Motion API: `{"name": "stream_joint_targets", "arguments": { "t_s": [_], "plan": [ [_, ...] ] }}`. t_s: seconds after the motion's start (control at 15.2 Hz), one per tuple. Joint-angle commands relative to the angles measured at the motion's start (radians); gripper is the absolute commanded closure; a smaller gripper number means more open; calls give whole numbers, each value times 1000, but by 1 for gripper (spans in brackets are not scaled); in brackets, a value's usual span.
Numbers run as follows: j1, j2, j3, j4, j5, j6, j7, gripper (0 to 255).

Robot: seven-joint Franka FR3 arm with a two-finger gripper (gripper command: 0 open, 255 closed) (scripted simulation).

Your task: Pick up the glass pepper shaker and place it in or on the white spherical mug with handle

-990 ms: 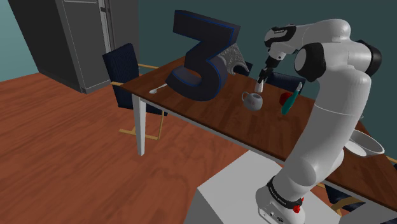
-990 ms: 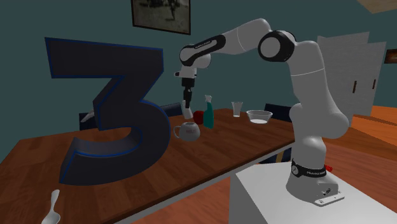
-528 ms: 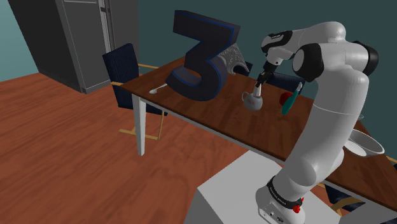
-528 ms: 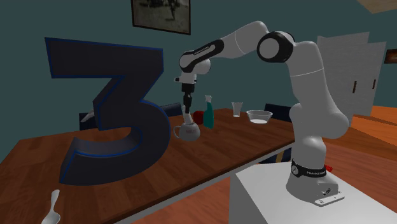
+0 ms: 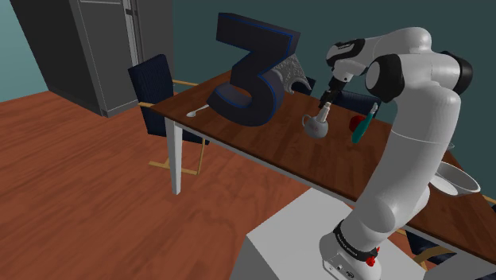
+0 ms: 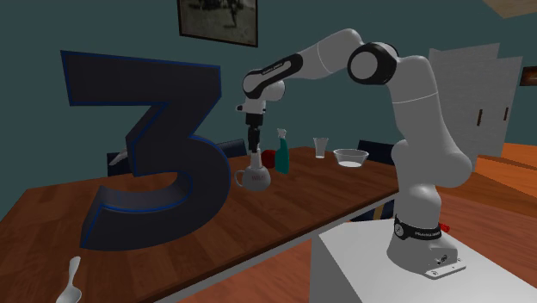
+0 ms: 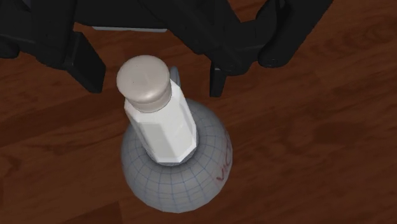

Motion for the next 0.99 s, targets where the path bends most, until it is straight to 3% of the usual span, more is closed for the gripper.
{"name": "stream_joint_targets", "arguments": {
  "t_s": [0.0,0.2,0.46,0.92],
  "plan": [
    [0,1,0,-1,0,0,0,0],
    [-1,2,0,1,1,-1,-1,0],
    [-7,-24,-12,97,-24,-115,17,0],
    [-7,-24,-12,97,-24,-115,17,0]
  ]
}}
